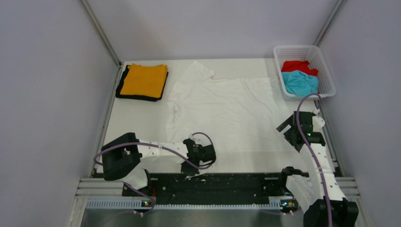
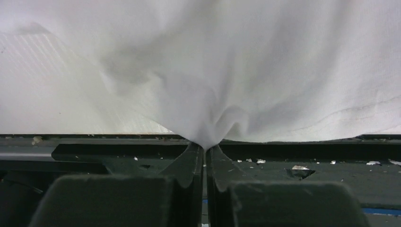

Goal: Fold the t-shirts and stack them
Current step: Grab the side of the flattened tshirt closest away from the robot with both arms

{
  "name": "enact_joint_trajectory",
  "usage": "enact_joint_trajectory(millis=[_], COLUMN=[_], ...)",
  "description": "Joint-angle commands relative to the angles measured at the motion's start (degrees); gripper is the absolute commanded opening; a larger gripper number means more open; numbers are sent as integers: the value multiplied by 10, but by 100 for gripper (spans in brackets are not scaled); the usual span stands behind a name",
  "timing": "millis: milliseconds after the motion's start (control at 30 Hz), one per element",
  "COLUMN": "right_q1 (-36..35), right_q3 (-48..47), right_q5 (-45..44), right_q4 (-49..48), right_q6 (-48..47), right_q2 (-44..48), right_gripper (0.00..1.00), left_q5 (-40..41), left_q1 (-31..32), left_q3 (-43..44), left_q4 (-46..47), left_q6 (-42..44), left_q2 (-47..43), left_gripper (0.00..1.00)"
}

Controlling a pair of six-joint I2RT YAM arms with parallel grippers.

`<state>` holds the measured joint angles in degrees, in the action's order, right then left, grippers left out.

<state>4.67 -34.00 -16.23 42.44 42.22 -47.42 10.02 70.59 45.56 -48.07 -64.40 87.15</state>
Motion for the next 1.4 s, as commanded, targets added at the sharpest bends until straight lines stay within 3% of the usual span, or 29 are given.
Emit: enact_joint_trajectory(millis=[0,233,467,800,1033,1133,1333,1367], right_q1=[5,7,7,6,7,7,6,7], right_q3=[6,35,81,143,163,161,150,148], right_q5=[-23,-10,-33,-35,-38,-44,-48,-43], right_q4=[3,34,33,-9,-48,-60,-88,-93], right_q6=[22,100,168,181,158,148,108,101], right_q2=[12,26,77,79,80,68,55,50], right_gripper=[99,99,94,78,44,34,0,0], left_q5=[45,-19,-68,-97,-120,-133,-145,-148], left_q1=[2,-4,-5,-7,-32,-53,-97,-104], left_q3=[44,4,-63,-67,-65,-72,-79,-80], left_q4=[-33,0,-40,-3,22,43,55,55], left_q6=[-17,0,-29,-56,-50,-44,-27,-24], left_q2=[15,-77,-132,-182,-208,-228,-265,-269], left_gripper=[0,0,0,0,0,0,0,0])
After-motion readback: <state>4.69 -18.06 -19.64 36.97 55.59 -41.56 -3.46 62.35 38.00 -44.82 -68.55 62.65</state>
